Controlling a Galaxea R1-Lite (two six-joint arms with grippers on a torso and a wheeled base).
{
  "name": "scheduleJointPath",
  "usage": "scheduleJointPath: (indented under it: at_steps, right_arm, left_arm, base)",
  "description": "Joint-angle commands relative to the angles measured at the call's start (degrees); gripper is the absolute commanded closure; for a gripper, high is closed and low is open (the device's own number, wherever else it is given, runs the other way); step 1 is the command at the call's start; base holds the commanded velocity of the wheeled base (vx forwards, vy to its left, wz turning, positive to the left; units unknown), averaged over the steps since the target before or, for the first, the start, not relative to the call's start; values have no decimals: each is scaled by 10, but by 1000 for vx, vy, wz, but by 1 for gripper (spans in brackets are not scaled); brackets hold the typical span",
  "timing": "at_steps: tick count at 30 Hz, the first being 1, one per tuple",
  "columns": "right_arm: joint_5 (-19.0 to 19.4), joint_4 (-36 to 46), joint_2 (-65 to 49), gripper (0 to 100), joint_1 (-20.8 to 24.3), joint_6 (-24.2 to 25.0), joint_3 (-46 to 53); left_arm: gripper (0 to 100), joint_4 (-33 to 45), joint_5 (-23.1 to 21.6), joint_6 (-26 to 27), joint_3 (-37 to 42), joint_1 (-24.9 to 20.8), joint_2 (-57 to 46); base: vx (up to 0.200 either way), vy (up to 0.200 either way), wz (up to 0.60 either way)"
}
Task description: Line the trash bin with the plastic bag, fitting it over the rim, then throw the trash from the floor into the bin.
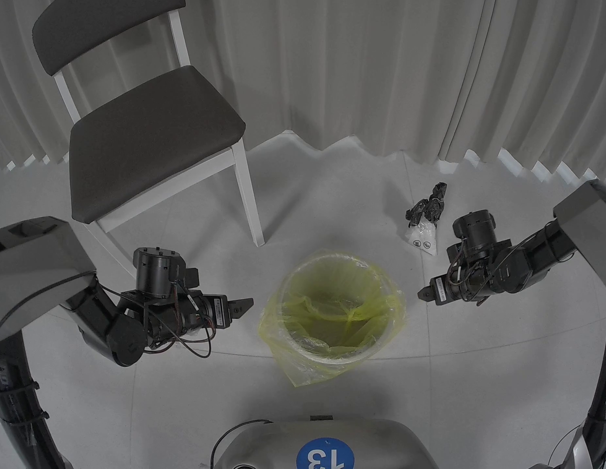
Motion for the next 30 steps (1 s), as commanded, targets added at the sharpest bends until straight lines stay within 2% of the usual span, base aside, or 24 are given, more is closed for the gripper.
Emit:
scheduleJointPath:
  at_steps: [1,3,8,12,17,24,30]
  right_arm:
    - [18,-4,-84,0,-22,19,31]
    - [28,-7,-113,0,-33,24,52]
    - [61,-38,-169,0,-65,24,115]
    - [75,-85,-185,0,-80,25,158]
    - [79,-133,-189,0,-91,26,199]
    - [78,-131,-216,0,-94,26,207]
    - [76,-120,-268,0,-87,36,237]
  left_arm:
    - [0,-10,16,1,18,-11,-63]
    - [0,-14,39,5,12,-12,-63]
    - [0,-8,42,52,15,-14,-87]
    - [0,8,47,50,16,-37,-114]
    - [0,-12,59,4,22,-61,-156]
    - [0,-77,72,-6,85,-66,-236]
    - [0,-84,91,-6,112,-70,-273]
  base:
    - [0,0,0]
    - [0,0,0]
    - [0,0,0]
    - [0,0,0]
    - [0,0,0]
    - [0,0,0]
    - [0,0,0]
